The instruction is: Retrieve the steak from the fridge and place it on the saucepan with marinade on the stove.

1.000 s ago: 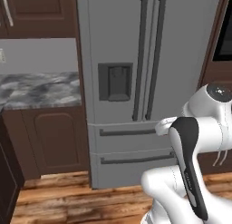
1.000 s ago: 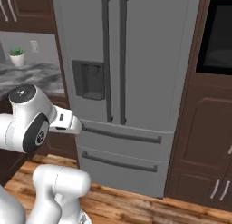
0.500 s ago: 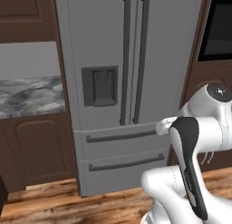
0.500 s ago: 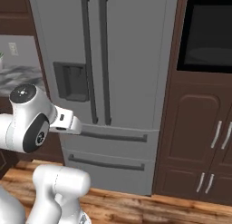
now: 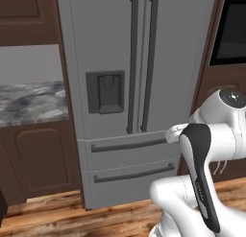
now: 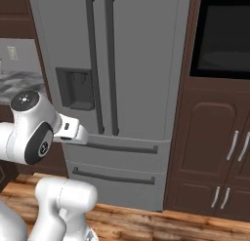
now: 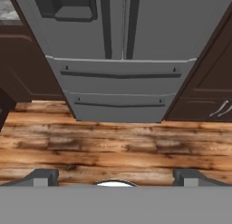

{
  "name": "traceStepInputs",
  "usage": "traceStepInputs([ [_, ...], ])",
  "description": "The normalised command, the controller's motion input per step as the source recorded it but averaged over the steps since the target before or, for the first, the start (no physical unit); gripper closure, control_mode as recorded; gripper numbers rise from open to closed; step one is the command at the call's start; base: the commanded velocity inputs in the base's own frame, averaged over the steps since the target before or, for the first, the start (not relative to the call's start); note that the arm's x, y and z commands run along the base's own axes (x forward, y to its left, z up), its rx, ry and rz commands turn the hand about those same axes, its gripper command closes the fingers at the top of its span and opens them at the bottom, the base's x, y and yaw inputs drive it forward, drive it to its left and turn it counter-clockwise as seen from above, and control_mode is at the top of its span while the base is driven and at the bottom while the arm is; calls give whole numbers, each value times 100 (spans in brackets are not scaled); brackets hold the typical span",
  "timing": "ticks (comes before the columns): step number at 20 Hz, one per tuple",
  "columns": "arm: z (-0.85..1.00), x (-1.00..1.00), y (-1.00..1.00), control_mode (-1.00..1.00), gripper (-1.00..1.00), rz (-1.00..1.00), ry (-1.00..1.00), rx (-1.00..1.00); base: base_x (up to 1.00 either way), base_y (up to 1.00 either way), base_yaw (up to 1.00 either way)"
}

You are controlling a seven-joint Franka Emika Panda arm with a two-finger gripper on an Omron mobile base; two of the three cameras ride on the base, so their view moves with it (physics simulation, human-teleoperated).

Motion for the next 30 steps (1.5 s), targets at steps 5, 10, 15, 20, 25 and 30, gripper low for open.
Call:
traceStepInputs([
  [5, 0, 0, 0, 100, -100, 0, 0, 0, 56, -22, 9],
  [10, 0, 0, 0, 100, -100, 0, 0, 0, 45, -9, 6],
  [15, 0, 2, 0, -100, -100, 0, 0, 0, 0, 0, 1],
  [20, 15, 47, 0, -100, -100, 0, -5, 0, 0, 0, 0],
  [25, 37, 59, -6, -100, -100, 0, -1, 1, 0, 0, 0],
  [30, 10, 64, 2, -100, -100, 0, -1, 0, 0, 0, 0],
])
